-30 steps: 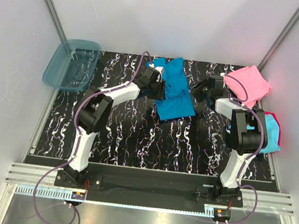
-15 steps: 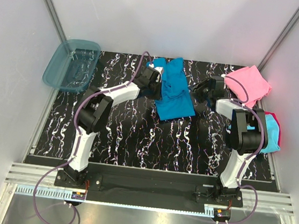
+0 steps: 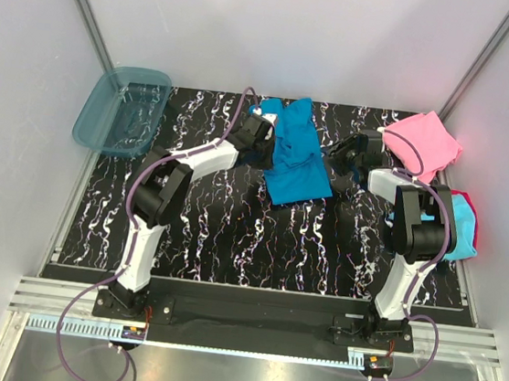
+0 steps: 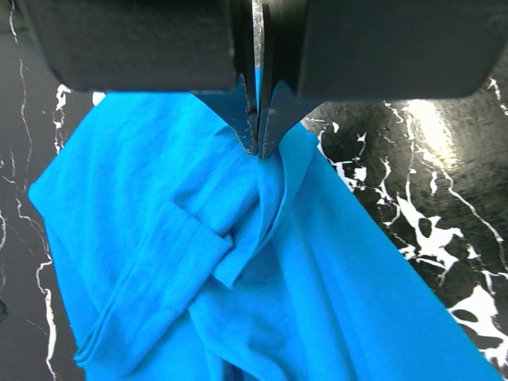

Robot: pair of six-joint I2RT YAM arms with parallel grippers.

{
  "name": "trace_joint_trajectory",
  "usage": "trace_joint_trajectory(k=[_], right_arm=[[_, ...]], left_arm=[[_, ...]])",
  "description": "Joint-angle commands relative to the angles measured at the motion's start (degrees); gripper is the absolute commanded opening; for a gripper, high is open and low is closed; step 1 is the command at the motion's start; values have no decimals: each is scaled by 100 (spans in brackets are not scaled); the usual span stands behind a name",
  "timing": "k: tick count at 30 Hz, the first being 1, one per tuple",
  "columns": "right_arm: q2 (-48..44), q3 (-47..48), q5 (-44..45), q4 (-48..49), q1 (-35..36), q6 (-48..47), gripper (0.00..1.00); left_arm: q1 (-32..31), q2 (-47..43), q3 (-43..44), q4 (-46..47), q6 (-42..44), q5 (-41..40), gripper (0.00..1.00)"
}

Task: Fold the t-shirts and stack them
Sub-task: Fold the tshirt

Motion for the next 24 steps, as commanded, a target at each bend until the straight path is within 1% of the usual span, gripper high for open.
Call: trace_joint_trajectory(k=[1,15,19,20,21,23,24], right_arm=[[-246,-26,-74,229,-30,12,53],[-272,-87,-48,273,-21,-23,52],[-272,-113,-39,299,-30,-49,52],[-255,-113,-56,308,-30,-32,52],[-229,-105,-91,317,-21,-15,52],[-219,-105,-118,343,-30,21,52],[-228,-105,-109,343,-30,21,53]], left_arm=[[19,-311,227,110,148,-356,0],[257,-321,948,-154,254,-506,0],[301,-417,765,-84,175,-261,1],[292,-435,642,-57,157,-251,5],[292,-470,597,-48,166,-251,17],[292,-479,440,-48,192,-303,29],[283,-488,395,-48,201,-338,33]])
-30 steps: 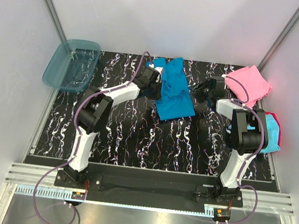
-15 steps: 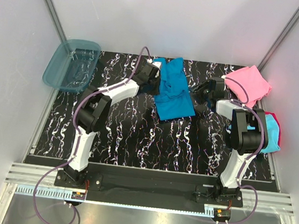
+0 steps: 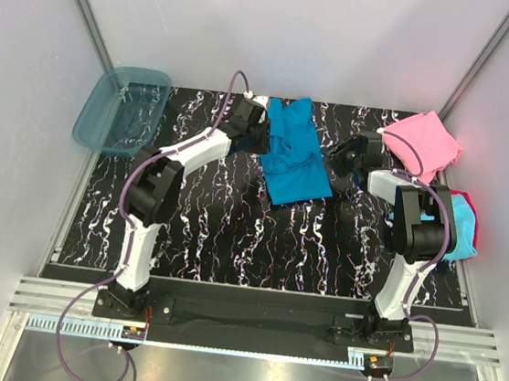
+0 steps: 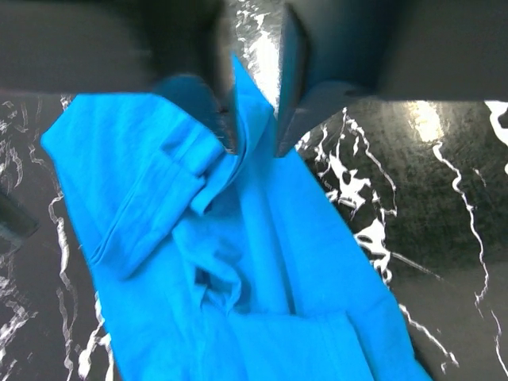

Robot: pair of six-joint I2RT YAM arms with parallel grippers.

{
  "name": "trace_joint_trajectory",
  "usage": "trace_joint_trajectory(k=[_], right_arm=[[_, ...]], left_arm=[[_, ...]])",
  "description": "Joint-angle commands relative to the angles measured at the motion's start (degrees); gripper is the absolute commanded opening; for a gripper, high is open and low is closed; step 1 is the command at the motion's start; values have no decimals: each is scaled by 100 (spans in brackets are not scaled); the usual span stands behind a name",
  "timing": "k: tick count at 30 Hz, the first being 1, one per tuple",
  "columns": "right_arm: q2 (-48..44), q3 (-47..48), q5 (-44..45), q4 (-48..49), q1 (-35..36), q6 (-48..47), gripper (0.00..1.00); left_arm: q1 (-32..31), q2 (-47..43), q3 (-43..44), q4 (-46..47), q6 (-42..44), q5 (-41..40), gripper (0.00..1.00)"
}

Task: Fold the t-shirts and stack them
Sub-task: Fold the tshirt

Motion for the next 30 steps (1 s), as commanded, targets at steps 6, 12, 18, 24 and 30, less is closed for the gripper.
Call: trace_joint_trajectory(k=[6,12,18,24,30], right_arm=[[-255,-35,-65,247,-28,30,52],[-246,-17,-74,238,-28,21,53],[-220,-8,-65,247,-28,30,52],[-246,-26,-92,291,-36,91,52],[-360,-26,-101,291,-72,117,52]], left_arm=[[3,-212,-233,181,-7,153,46],[-58,-97,-172,207,-24,312,46],[-93,26,-145,216,-77,593,45],[-181,8,-338,225,-51,435,45],[-243,61,-549,278,-77,365,44]])
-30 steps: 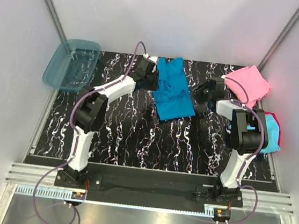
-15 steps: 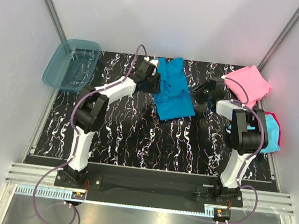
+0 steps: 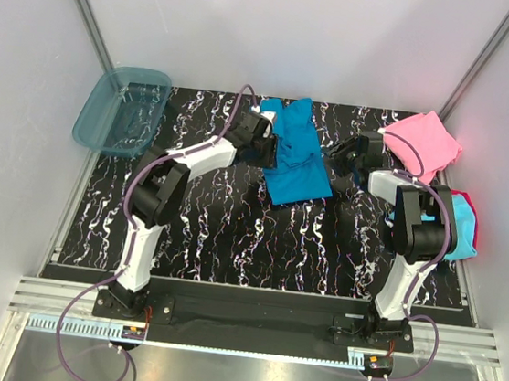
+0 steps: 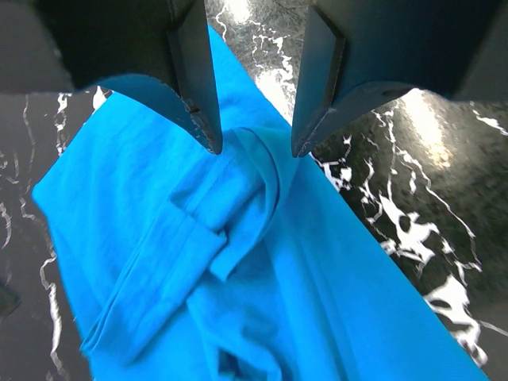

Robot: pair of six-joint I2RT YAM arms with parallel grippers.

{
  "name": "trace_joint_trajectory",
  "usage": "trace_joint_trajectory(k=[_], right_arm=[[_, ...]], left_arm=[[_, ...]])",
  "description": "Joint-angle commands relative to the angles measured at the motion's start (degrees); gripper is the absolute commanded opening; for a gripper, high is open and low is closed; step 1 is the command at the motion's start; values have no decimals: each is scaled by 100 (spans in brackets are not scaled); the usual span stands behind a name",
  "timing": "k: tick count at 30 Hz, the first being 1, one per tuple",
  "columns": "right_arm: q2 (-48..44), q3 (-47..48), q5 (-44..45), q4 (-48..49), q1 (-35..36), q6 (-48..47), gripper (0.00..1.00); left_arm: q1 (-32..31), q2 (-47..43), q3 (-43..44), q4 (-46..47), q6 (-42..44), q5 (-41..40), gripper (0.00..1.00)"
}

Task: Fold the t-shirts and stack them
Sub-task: Fold the tshirt

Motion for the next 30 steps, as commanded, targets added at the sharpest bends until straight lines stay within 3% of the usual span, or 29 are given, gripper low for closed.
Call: trace_joint_trajectory(k=[1,7,11,15,21,30], right_arm=[[-358,-8,-59,247,-56,54,52],[-411,-35,-68,256,-65,54,52],[-402,-26,-77,256,-65,45,52],[-367,-17,-77,256,-65,54,52],[-305,-17,-94,274,-65,45,51],[-332,-44,-68,282,-65,28,51]], left_arm=[[-46,55,-117,252,-40,-15,44],[-63,90,-231,340,-67,-24,42],[-64,72,-222,348,-58,-24,24],[-64,28,-196,357,-58,-59,0],[-64,-218,-398,515,-128,-218,0],[-2,-253,251,261,-49,-376,0]])
